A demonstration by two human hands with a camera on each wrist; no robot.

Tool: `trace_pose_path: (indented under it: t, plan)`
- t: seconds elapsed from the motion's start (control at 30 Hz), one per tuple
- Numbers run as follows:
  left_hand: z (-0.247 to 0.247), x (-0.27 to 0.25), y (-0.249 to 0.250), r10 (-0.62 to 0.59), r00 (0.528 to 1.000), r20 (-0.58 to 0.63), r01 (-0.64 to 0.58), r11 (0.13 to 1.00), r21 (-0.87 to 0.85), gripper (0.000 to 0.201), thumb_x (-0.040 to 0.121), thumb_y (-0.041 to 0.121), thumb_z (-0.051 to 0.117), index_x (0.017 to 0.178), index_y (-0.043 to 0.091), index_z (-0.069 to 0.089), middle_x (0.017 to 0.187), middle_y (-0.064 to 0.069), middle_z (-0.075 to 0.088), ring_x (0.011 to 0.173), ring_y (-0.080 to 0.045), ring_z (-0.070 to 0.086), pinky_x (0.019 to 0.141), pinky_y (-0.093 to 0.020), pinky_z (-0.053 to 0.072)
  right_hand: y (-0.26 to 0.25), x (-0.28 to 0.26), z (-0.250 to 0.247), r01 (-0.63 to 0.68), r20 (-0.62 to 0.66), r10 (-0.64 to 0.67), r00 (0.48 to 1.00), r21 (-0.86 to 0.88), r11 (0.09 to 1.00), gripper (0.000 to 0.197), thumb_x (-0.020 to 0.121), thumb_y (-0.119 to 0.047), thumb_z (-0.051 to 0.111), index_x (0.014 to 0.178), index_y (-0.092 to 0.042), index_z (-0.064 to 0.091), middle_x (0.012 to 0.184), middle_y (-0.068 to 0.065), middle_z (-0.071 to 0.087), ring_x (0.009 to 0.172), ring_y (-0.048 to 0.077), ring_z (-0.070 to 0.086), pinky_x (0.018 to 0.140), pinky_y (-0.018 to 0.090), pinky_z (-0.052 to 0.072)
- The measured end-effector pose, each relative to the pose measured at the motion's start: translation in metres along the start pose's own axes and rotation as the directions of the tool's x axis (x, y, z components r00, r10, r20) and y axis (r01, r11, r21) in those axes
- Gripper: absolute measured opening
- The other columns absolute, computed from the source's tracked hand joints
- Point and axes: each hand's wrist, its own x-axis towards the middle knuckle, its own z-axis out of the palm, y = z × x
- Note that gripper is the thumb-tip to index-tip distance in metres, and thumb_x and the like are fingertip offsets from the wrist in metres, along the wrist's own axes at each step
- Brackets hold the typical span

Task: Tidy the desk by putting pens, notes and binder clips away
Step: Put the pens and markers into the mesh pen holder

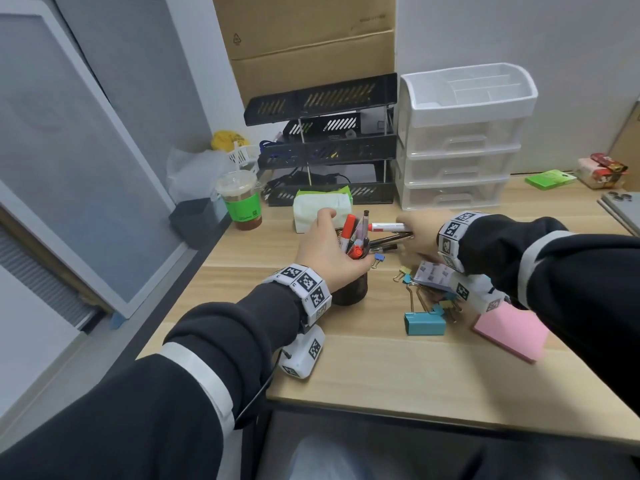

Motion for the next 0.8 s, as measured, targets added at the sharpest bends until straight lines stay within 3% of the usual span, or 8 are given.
trace_pose_path:
  t: [0.1, 0.23, 0.3, 0.37, 0.5, 0.63, 0.73, 0.8]
  plan:
    - [0.001, -0.004, -0.002, -0.016, 0.999, -0.034, 0.015, 1.0, -0.023, 0.1, 0.061, 0.056, 0.082, 0.14, 0.022, 0.03, 0.119, 0.006, 0.054, 0.102, -0.014, 0.06, 0.088, -0.032, 0.056, -0.016, 0.008, 0.003, 0.02, 0.059, -0.016, 0.998, -0.06, 0.998, 0.031, 0.075, -0.027, 0.074, 0.101, -0.025, 0.057, 0.086, -0.003, 0.064, 0.077, 0.017, 0.063, 0.067, 0.028, 0.052]
    - [0.001, -0.005, -0.003, -0.017, 0.999, -0.037, 0.015, 0.999, -0.042, 0.099, 0.063, 0.054, 0.083, 0.14, 0.021, 0.031, 0.124, 0.004, 0.052, 0.107, -0.015, 0.056, 0.091, -0.028, 0.05, -0.025, 0.02, 0.007, 0.012, 0.141, 0.013, 0.99, -0.176, 0.984, 0.032, 0.079, -0.024, 0.076, 0.109, -0.016, 0.066, 0.094, 0.003, 0.068, 0.085, 0.021, 0.067, 0.074, 0.028, 0.054]
    - [0.002, -0.004, -0.004, -0.018, 0.999, -0.041, 0.017, 0.999, -0.034, 0.099, 0.063, 0.054, 0.083, 0.14, 0.021, 0.031, 0.127, 0.003, 0.052, 0.11, -0.016, 0.056, 0.091, -0.027, 0.049, -0.026, 0.021, 0.006, -0.001, 0.146, 0.032, 0.989, -0.21, 0.978, 0.028, 0.081, -0.027, 0.075, 0.104, -0.015, 0.066, 0.089, 0.003, 0.067, 0.076, 0.02, 0.065, 0.061, 0.026, 0.05]
    - [0.003, -0.004, -0.004, -0.019, 0.999, -0.047, 0.018, 0.999, -0.027, 0.099, 0.064, 0.054, 0.083, 0.141, 0.02, 0.031, 0.128, 0.003, 0.053, 0.113, -0.016, 0.055, 0.091, -0.025, 0.046, -0.024, 0.021, 0.004, -0.009, 0.11, 0.034, 0.993, -0.215, 0.977, 0.021, 0.083, -0.03, 0.072, 0.098, -0.017, 0.067, 0.08, 0.0, 0.064, 0.064, 0.018, 0.06, 0.049, 0.024, 0.042]
    - [0.004, -0.004, -0.004, -0.03, 0.999, -0.039, 0.029, 0.999, -0.026, 0.102, 0.063, 0.054, 0.083, 0.142, 0.019, 0.029, 0.13, 0.001, 0.052, 0.115, -0.018, 0.055, 0.095, -0.028, 0.048, -0.014, 0.015, -0.008, -0.062, -0.074, 0.048, 0.996, -0.192, 0.979, 0.013, 0.084, -0.031, 0.067, 0.091, -0.02, 0.067, 0.073, 0.0, 0.062, 0.063, 0.017, 0.062, 0.059, 0.027, 0.053]
    - [0.004, -0.003, -0.002, -0.06, 0.998, -0.024, 0.059, 0.997, -0.045, 0.107, 0.062, 0.055, 0.083, 0.144, 0.019, 0.025, 0.133, 0.0, 0.052, 0.119, -0.02, 0.055, 0.099, -0.033, 0.049, 0.001, 0.007, -0.036, -0.068, -0.216, 0.111, 0.97, 0.196, 0.978, 0.018, 0.089, -0.034, 0.064, 0.091, -0.016, 0.064, 0.074, 0.003, 0.064, 0.061, 0.019, 0.062, 0.055, 0.028, 0.052]
    - [0.005, -0.002, 0.002, -0.08, 0.997, -0.013, 0.079, 0.995, -0.063, 0.109, 0.062, 0.054, 0.084, 0.145, 0.019, 0.023, 0.136, -0.002, 0.051, 0.122, -0.02, 0.053, 0.099, -0.032, 0.049, 0.005, -0.002, -0.058, 0.017, -0.276, 0.169, 0.946, 0.564, 0.825, 0.021, 0.089, -0.031, 0.066, 0.093, -0.011, 0.065, 0.079, 0.008, 0.066, 0.069, 0.024, 0.064, 0.062, 0.031, 0.053]
    - [0.006, -0.002, 0.005, -0.097, 0.995, -0.015, 0.095, 0.991, -0.089, 0.111, 0.06, 0.052, 0.085, 0.146, 0.021, 0.021, 0.136, -0.002, 0.05, 0.123, -0.02, 0.053, 0.099, -0.033, 0.049, 0.001, -0.01, -0.07, 0.097, -0.328, 0.213, 0.92, 0.72, 0.687, 0.019, 0.09, -0.031, 0.066, 0.093, -0.012, 0.064, 0.077, 0.004, 0.063, 0.068, 0.02, 0.059, 0.06, 0.027, 0.047]
